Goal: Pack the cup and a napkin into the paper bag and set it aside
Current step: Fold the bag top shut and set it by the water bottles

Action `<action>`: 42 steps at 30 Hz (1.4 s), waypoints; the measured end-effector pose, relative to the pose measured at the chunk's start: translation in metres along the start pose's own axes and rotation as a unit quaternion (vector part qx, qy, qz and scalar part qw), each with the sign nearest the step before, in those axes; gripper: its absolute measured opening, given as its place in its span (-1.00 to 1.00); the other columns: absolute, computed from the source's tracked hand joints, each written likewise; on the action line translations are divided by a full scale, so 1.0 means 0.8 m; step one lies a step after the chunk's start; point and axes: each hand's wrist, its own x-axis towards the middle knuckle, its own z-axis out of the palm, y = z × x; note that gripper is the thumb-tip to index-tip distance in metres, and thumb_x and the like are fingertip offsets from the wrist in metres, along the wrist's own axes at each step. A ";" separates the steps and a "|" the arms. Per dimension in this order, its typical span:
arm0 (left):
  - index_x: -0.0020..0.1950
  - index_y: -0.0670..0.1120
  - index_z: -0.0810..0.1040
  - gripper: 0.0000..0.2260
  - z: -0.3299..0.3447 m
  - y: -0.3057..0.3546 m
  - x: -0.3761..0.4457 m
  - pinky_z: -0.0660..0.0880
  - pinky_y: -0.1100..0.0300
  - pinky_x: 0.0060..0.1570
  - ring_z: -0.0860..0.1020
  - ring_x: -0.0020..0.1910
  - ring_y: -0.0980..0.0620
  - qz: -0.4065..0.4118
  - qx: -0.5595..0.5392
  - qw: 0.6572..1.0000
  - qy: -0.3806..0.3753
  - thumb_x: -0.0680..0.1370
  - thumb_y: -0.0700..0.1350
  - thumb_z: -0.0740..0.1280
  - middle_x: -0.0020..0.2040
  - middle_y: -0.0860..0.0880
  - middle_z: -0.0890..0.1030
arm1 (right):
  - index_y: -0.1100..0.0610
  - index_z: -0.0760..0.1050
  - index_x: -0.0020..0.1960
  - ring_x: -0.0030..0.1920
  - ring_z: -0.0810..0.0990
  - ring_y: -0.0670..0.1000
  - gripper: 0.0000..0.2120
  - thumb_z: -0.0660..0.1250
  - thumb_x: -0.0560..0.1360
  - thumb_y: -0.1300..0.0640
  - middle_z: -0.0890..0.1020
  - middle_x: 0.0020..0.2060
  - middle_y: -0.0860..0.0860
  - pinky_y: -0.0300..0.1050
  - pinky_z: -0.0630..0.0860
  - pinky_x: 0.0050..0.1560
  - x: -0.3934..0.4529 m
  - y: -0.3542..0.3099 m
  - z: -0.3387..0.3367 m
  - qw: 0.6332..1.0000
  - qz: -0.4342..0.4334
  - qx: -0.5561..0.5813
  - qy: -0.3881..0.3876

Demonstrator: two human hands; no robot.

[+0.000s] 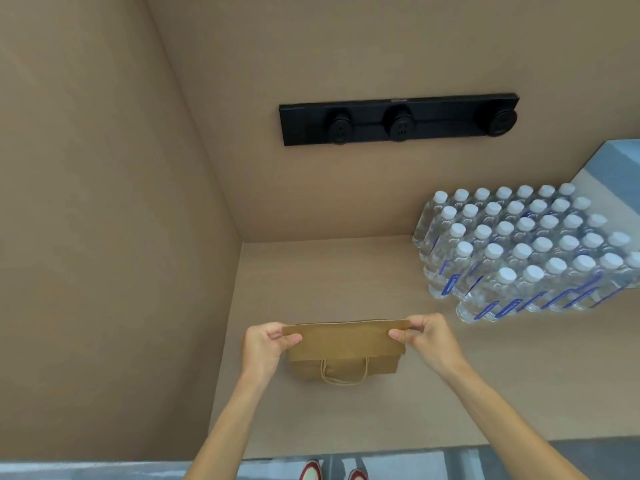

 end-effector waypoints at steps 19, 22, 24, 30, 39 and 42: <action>-0.17 -0.04 0.75 -0.95 0.003 -0.069 0.014 0.60 0.09 -0.04 0.69 -0.12 -0.06 -0.013 0.198 0.980 0.017 0.42 -0.16 0.57 -0.20 -0.01 0.76 | 0.06 0.63 0.03 -0.07 0.64 0.10 -0.88 0.41 0.56 0.03 0.67 -0.22 -0.02 -0.09 0.50 -0.03 0.013 0.030 0.064 0.954 -0.032 -0.297 -0.043; -0.13 0.05 0.76 -0.93 0.002 -0.063 0.016 0.58 0.06 -0.03 0.68 -0.07 -0.02 0.017 0.262 0.964 0.032 0.44 0.02 0.54 -0.14 0.05 0.77 | -0.02 0.63 0.07 0.04 0.64 0.06 -0.82 0.30 0.60 -0.06 0.73 -0.12 -0.04 -0.06 0.38 0.15 0.022 0.010 0.066 0.898 -0.087 -0.422 -0.087; -0.12 0.08 0.74 -0.88 0.004 -0.059 0.018 0.57 0.09 -0.05 0.67 -0.04 -0.01 0.044 0.316 0.948 0.020 0.47 0.11 0.49 -0.14 0.08 0.76 | 0.03 0.62 -0.02 0.03 0.64 0.09 -0.76 0.24 0.64 -0.07 0.74 -0.10 -0.02 -0.04 0.30 0.15 0.030 -0.002 0.073 0.870 -0.113 -0.465 -0.119; 0.05 0.10 0.67 -0.71 0.032 -0.050 0.023 0.41 0.14 -0.13 0.64 0.01 -0.10 0.197 0.546 0.814 -0.031 0.59 0.21 0.24 -0.05 -0.05 0.74 | 0.00 0.55 -0.15 0.09 0.63 0.19 -0.71 0.15 0.68 0.03 0.72 -0.04 0.13 0.04 0.35 0.21 0.036 -0.031 0.113 0.820 -0.170 -0.512 -0.192; 0.13 0.12 0.66 -0.77 0.046 -0.053 0.020 0.37 0.16 -0.08 0.65 0.05 -0.09 0.214 0.600 0.770 -0.043 0.57 -0.04 0.26 -0.01 -0.06 0.74 | 0.05 0.64 0.11 0.11 0.65 0.22 -0.78 0.23 0.61 0.08 0.72 0.01 0.17 0.03 0.36 0.28 0.033 -0.022 0.136 0.782 -0.195 -0.575 -0.142; 0.13 0.13 0.67 -0.75 0.039 -0.054 0.021 0.37 0.18 -0.08 0.66 0.05 -0.05 0.207 0.593 0.777 -0.053 0.54 -0.10 0.29 0.01 -0.02 0.75 | 0.03 0.65 0.08 0.09 0.67 0.21 -0.75 0.22 0.64 -0.01 0.74 0.00 0.15 -0.01 0.37 0.22 0.032 -0.019 0.127 0.775 -0.195 -0.587 -0.128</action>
